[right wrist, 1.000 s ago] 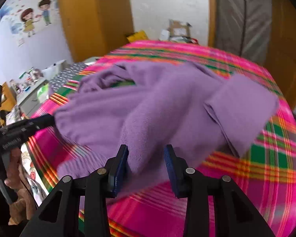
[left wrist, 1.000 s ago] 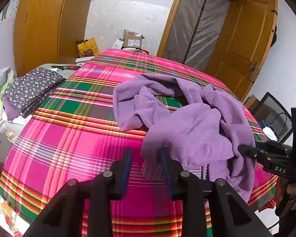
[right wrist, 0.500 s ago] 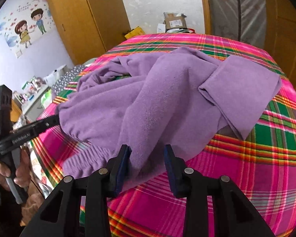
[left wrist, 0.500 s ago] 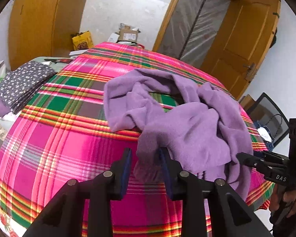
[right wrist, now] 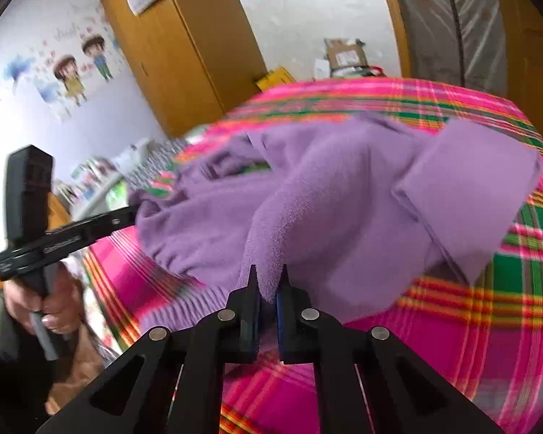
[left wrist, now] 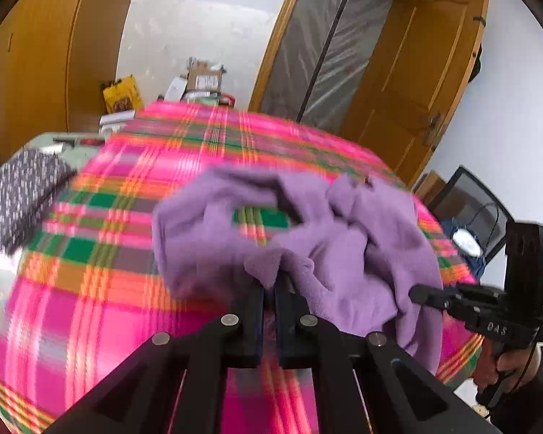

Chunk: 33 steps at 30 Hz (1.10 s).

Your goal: Fold clothes

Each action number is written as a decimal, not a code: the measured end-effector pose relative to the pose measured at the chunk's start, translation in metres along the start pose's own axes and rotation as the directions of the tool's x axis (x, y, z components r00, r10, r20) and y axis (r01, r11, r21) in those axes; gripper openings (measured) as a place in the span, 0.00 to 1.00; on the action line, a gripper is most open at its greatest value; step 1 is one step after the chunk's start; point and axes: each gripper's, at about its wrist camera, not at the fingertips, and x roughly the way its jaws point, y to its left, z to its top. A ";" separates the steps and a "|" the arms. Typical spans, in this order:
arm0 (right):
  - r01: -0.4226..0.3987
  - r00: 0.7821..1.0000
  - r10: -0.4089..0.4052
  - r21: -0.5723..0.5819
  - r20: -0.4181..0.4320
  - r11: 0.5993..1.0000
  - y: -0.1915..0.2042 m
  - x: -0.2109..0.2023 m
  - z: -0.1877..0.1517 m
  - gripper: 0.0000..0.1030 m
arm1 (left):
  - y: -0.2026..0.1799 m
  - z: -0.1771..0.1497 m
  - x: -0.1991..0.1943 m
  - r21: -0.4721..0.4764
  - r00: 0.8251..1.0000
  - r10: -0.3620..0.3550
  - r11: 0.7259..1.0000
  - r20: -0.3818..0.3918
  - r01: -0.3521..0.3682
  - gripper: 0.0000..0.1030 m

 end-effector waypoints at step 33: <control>0.135 0.688 -0.212 0.164 0.694 0.977 -0.088 -0.302 0.202 0.05 | -0.214 0.312 0.005 0.281 0.899 -0.387 0.903 0.204 0.325 0.04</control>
